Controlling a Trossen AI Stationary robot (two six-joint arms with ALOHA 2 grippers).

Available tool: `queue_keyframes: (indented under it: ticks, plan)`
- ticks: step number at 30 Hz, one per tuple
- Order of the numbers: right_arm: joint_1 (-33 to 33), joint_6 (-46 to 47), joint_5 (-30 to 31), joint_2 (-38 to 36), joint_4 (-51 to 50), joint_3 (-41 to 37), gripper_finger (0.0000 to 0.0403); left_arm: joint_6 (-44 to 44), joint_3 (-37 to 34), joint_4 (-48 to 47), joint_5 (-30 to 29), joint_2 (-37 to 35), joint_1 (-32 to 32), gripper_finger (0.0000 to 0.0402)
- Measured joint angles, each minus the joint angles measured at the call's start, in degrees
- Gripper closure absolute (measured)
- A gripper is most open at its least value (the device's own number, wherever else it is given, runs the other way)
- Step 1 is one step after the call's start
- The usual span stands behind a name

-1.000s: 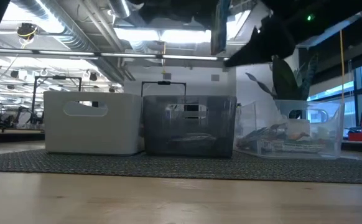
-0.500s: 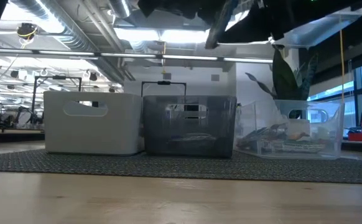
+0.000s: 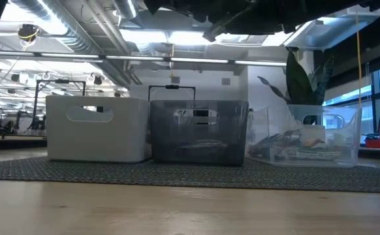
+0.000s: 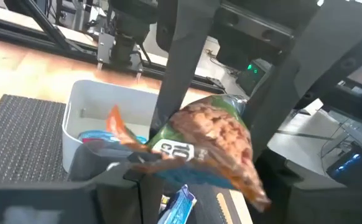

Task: Pick and place Granola Bars by type
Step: Put the orange granola bar into the transparent bin

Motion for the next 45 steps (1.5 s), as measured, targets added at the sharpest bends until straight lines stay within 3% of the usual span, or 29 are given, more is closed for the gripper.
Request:
queue_keyframes:
  ticks: [10, 21, 25, 31, 36, 41, 45]
  plan:
    - [2.59, -2.3, 6.62, 0.02, 0.06, 0.0, 0.0223, -1.62, 0.04, 0.04, -2.04, 0.0, -0.27, 0.0284]
    - [7.21, -6.29, 9.15, 0.0, 0.72, 0.04, 0.0223, -0.63, -0.03, 3.48, 7.13, 0.11, -0.16, 0.0296]
    - [8.76, -6.65, 9.22, 0.0, 0.92, 0.09, 0.0223, -0.53, -0.07, 6.58, 12.64, 0.13, -0.56, 0.03]
    - [9.38, -4.22, 8.64, 0.0, 0.7, 0.09, 0.0223, -3.55, -0.06, 10.5, 12.85, 0.13, -1.5, 0.0301]
    - [9.38, -2.95, 4.47, 0.0, -0.01, 0.09, 0.0221, -3.38, -0.07, 10.37, 12.92, 0.13, -2.34, 0.0301]
    - [9.36, -5.42, 4.81, 0.0, 0.66, 0.09, 0.0183, -3.22, -0.07, 10.51, 13.39, 0.12, -3.55, 0.0301]
    - [9.36, -6.6, 0.57, 0.0, 0.76, 0.09, 0.0139, -3.1, -0.07, 10.63, 13.36, 0.13, -3.92, 0.0302]
